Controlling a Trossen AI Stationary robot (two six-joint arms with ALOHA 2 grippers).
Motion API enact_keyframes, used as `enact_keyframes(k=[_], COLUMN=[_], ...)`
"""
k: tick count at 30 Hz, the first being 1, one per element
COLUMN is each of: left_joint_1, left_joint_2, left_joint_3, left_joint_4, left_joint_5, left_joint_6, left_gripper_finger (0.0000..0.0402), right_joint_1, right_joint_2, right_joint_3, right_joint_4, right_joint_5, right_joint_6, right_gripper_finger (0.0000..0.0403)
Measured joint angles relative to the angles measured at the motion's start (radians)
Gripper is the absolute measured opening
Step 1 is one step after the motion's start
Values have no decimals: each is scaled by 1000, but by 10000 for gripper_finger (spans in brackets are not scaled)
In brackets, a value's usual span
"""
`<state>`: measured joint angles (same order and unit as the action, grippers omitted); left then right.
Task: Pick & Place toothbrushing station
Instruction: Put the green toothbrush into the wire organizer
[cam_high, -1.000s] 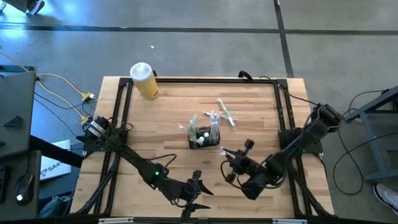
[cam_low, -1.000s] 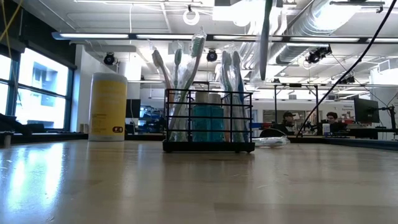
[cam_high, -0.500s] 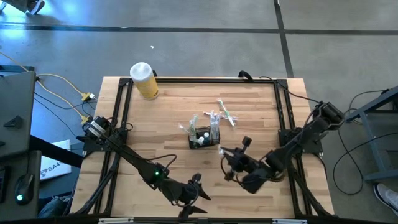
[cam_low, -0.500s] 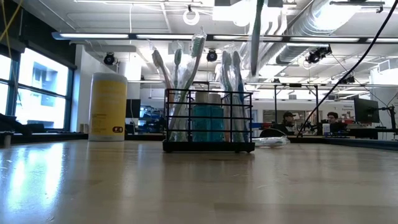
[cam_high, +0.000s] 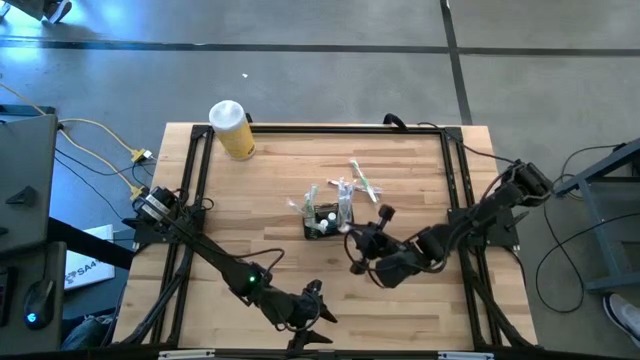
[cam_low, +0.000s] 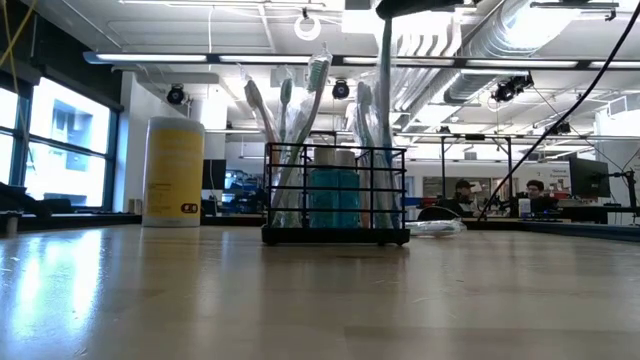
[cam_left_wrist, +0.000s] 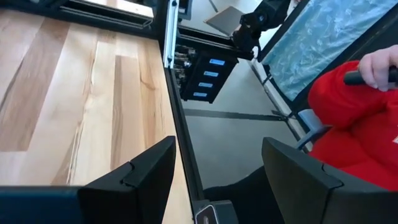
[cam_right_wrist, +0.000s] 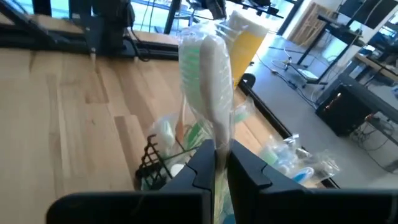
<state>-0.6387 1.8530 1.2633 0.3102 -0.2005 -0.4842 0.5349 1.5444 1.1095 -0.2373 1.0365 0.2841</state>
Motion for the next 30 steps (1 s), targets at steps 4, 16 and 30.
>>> enact_keyframes(k=[4, 16, 30], left_joint_1=[-14, -29, -29], left_joint_2=[0, 0, 0], left_joint_3=[0, 0, 0], left_joint_4=[0, -33, -30], left_joint_5=[-2, -2, -3], left_joint_6=[35, 61, 91], left_gripper_finger=[234, 234, 234], right_joint_1=[-24, -103, -185], right_joint_2=[-1, 0, -1], right_joint_3=[-34, -145, -230], right_joint_4=[41, 173, 168], right_joint_5=[-20, -138, -282], right_joint_6=[3, 115, 297], right_gripper_finger=[13, 13, 17])
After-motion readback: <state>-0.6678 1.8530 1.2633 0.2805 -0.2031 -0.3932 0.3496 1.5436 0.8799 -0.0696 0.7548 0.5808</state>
